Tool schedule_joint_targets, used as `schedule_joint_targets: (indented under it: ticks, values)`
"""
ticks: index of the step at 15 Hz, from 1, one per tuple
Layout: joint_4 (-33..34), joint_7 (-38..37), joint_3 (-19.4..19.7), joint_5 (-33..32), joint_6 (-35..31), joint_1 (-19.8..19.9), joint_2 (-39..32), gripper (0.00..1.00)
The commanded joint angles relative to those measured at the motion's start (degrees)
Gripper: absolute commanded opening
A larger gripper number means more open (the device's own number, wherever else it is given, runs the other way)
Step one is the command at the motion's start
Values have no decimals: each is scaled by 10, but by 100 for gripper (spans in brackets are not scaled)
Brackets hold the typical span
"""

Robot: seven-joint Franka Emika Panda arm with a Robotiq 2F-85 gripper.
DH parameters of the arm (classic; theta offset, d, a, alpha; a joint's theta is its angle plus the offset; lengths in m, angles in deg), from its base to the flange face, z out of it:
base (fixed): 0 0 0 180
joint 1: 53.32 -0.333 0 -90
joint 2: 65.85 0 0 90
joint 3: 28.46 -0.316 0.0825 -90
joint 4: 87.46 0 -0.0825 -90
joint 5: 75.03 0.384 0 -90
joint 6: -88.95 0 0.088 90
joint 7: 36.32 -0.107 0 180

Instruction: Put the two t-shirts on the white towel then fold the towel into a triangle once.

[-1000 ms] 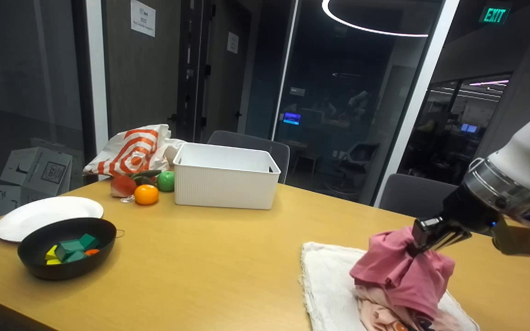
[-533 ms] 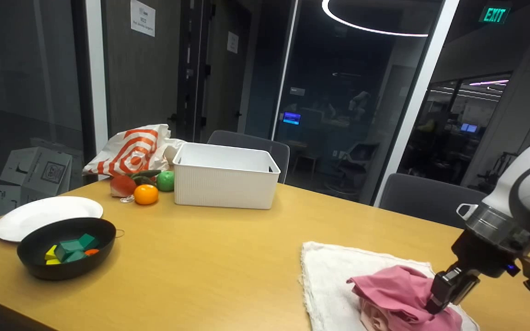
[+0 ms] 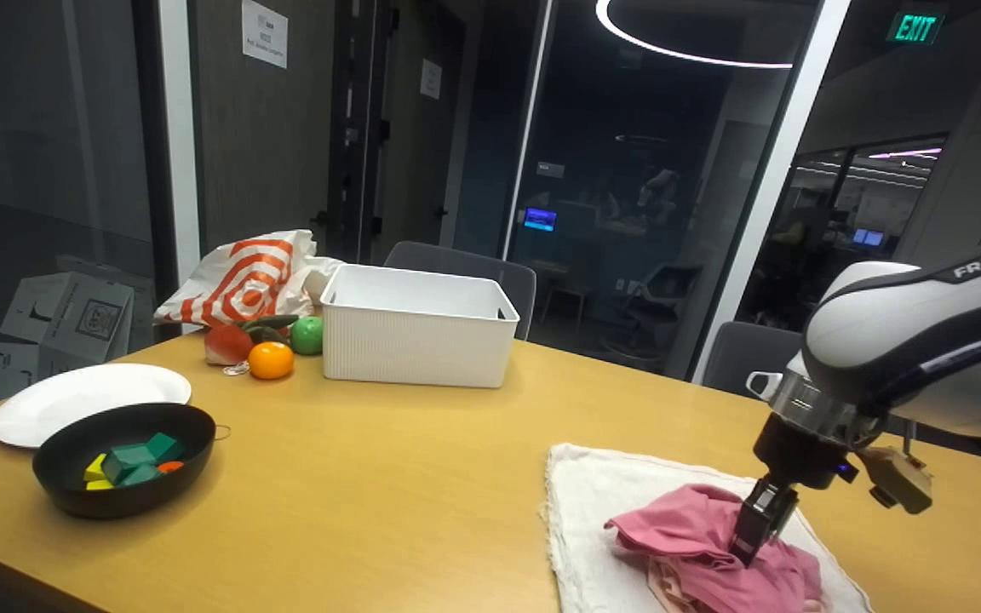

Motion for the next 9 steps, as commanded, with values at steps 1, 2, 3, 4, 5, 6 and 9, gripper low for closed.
schedule_joint_targets:
  ticks: [1, 2, 3, 4, 5, 6, 9]
  values:
    - [84, 28, -51, 36, 73, 55, -68, 6]
    - [98, 26, -61, 33, 81, 66, -79, 5]
    - [110, 24, -69, 29, 85, 76, -87, 5]
    - [121, 16, -75, 19, 87, 84, -94, 7]
    - [128, 18, -82, 18, 89, 92, -96, 32]
    - [136, 16, -87, 18, 93, 99, -99, 32]
    - [154, 19, -93, 10, 136, 119, -80, 50]
